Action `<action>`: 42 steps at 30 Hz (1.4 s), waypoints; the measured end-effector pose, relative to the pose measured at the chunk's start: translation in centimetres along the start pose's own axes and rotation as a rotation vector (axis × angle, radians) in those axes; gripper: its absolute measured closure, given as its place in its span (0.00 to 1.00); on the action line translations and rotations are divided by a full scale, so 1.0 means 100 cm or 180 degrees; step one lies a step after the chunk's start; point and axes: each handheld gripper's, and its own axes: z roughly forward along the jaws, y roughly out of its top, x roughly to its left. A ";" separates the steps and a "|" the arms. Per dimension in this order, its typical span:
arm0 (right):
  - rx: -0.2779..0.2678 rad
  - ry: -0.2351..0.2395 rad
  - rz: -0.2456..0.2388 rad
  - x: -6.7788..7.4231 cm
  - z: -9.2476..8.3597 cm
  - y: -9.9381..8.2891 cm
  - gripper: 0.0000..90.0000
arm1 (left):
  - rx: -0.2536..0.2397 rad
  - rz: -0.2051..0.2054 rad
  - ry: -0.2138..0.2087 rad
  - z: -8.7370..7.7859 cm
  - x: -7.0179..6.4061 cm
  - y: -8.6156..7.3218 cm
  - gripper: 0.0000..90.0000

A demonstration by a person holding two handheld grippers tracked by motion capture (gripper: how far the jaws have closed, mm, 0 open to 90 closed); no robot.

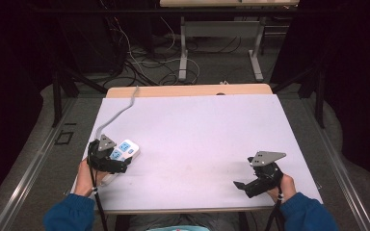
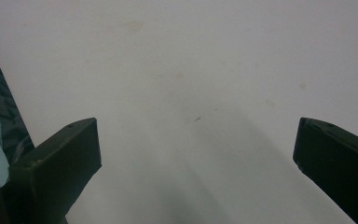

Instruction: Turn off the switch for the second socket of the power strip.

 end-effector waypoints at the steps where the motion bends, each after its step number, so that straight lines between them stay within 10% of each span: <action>1: -0.0004 0.0002 -0.0033 0.000 0.000 0.000 0.00 | -0.0001 0.0008 0.0011 0.000 0.000 0.000 0.00; 9: 0.0010 0.0009 -0.0027 -0.001 0.001 0.000 0.00 | 0.0086 -0.0025 0.0065 0.005 0.002 -0.002 0.03; 18: 0.0042 0.0010 -0.0023 0.001 0.001 0.000 0.00 | 0.0060 0.0000 -0.0036 0.002 0.004 -0.004 0.59; 31: 0.0050 0.0003 -0.0020 0.000 0.001 0.000 0.01 | -0.0010 -0.0017 -0.0180 -0.004 0.006 -0.008 0.97; 42: 0.0050 -0.0014 -0.0037 0.001 0.002 0.000 0.01 | 0.0003 0.0001 -0.0261 -0.005 0.005 -0.009 1.00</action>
